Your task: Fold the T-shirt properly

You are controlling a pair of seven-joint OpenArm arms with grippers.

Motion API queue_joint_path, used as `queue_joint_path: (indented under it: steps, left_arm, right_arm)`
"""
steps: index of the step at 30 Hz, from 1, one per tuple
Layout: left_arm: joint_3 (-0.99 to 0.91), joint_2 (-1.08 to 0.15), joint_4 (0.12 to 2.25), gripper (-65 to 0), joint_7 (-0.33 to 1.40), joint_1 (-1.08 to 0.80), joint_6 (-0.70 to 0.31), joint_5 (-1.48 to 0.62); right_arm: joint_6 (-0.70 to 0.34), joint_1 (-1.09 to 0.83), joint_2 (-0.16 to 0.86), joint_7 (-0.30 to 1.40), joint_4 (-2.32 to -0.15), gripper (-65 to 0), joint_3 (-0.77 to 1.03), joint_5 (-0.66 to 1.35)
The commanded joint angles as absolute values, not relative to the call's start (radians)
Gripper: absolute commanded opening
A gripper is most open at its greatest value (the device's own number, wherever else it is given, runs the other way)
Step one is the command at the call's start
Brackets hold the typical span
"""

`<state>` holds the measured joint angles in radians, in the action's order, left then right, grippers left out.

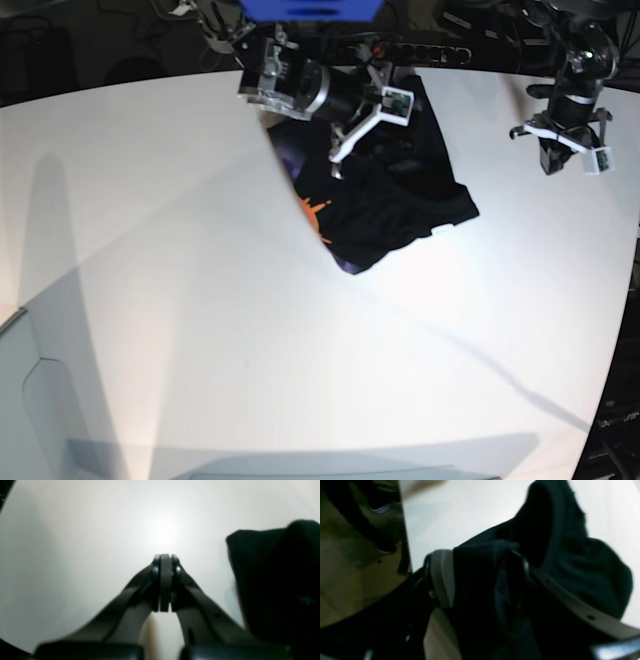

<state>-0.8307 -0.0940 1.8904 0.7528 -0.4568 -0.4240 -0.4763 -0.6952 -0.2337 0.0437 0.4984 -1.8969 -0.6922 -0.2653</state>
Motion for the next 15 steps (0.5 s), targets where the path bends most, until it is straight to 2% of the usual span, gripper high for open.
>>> queue_joint_path:
  steps: [1,4,10,15]
  left_arm:
    - [-0.842,-0.105,1.908,-65.0,0.731,-0.458,-0.43,-0.492]
    - [-0.845,-0.105,1.91,-60.5,0.731,-0.458,-0.43,-0.492]
    - [-0.845,-0.104,1.928,-39.9,0.731,-0.456,-0.426,-0.492]
    - [-0.846,-0.104,1.931,-38.4,0.731,-0.424,-0.426,-0.492]
  right_arm:
    - [-0.698,-0.232,0.036,0.476,-1.929,-31.9,-0.673,-0.254]
    - [-0.698,-0.232,0.036,0.476,-1.977,-32.0,-0.634,-0.254]
    - [-0.698,-0.262,0.036,0.483,-1.977,-31.9,-0.628,-0.254]
    - [-0.698,-0.297,0.07,0.478,-1.905,-31.8,-0.777,-0.259]
